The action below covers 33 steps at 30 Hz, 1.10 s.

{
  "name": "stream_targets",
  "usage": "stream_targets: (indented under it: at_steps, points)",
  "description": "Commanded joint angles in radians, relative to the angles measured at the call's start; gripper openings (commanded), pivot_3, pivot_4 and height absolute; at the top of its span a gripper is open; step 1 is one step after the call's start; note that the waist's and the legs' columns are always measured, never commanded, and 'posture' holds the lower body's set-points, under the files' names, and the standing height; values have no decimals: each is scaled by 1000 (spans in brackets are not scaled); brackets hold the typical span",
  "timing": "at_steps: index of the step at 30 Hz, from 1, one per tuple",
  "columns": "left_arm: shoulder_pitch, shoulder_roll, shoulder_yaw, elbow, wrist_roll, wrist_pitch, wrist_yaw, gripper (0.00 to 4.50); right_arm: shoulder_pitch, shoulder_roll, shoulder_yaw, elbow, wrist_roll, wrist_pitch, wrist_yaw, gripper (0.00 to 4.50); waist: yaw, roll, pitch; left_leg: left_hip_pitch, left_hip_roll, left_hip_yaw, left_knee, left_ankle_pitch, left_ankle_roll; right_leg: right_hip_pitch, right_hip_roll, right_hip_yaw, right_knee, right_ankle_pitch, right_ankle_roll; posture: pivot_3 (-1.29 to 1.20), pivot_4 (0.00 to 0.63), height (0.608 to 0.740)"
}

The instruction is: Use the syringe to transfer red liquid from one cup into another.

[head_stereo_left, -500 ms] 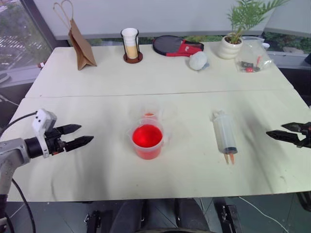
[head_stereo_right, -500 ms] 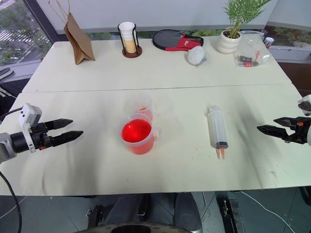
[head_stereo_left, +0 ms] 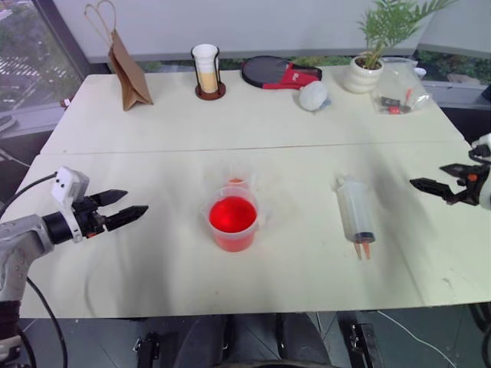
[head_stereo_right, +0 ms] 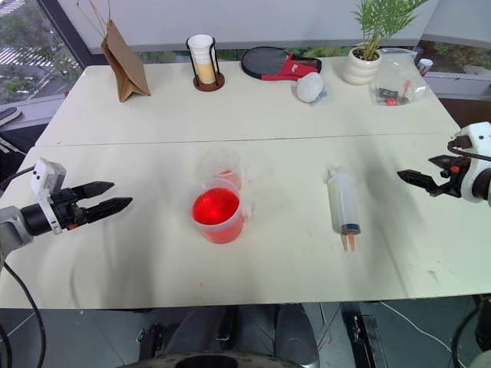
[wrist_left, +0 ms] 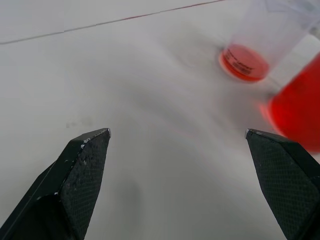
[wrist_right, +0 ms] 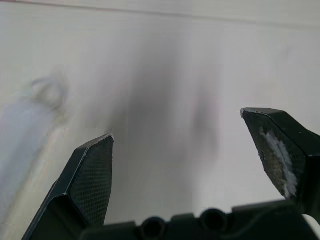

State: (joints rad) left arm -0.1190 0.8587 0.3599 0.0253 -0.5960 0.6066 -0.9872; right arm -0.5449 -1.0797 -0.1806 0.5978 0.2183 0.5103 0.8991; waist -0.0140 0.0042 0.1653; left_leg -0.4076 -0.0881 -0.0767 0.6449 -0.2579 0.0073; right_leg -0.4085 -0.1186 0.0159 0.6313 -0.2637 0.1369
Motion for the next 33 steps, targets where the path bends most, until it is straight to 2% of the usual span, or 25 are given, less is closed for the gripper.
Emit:
stream_targets:
  at_steps: [1, 4, 7, 13, 16, 19, 23, 28, 33]
  points:
    - [-27, 18, 4, 21, 14, -23, -13, 4459, -73, -2, -3, 52, -33, -24, -44, 4500, 1, 0, 0, 0, 0, 0, 0, 0, 0, 0, 0, 0, 0, 0, 0, 0, 150, 739]
    - [-35, 30, 0, 41, 14, -21, -47, 4459, -109, 1, 22, 109, -90, -105, -101, 4500, 1, 0, 0, 0, 0, 0, 0, 0, 0, 0, 0, 0, 0, 0, 0, 0, 150, 739]
    - [-96, 43, -15, 125, 47, -56, -63, 4459, -167, 4, 56, 122, -105, -40, -79, 4500, 1, 0, 0, 0, 0, 0, 0, 0, 0, 0, 0, -1, 0, 0, 0, 0, 150, 739]
    - [-282, 101, -82, 164, 86, -93, -138, 4459, -328, -59, 158, -95, 1, 395, 200, 4500, -1, 3, 2, -1, 0, 0, 0, 0, 0, -1, 1, -1, 0, 0, 0, 0, 150, 739]
    - [-388, 101, -145, 107, 93, -89, -168, 4459, -380, -85, 287, -182, 9, 598, 294, 4500, 1, 2, 2, -1, 0, 0, 0, 0, 0, -1, 1, -2, 0, 0, 0, 0, 150, 739]
    - [-448, 101, -196, 32, 80, -67, -213, 4459, -365, -112, 404, -302, 35, 717, 374, 4500, 2, 1, 1, -1, -1, -1, 1, -1, 1, 0, 1, -3, 0, 0, 0, 0, 150, 739]
    - [-501, 111, -238, -30, 72, -59, -267, 4459, -382, -84, 495, -317, 10, 785, 350, 4500, 0, 1, 2, -3, -2, 1, 1, -1, 1, -2, 0, -3, 0, 0, 1, 0, 150, 739]
    - [-487, 142, -247, -122, 60, -34, -306, 4459, -414, 3, 501, -260, 41, 939, 270, 4500, -6, 0, 2, -3, -1, 1, 0, -1, 1, -4, 1, -2, 1, 0, 1, 0, 150, 739]
    - [-476, 115, -241, -177, 36, -13, -272, 4459, -467, 92, 506, -219, 80, 1066, 202, 4500, -1, 0, 2, -3, -1, 1, 1, 0, 1, -3, 1, -2, 1, 0, 1, 0, 150, 739]
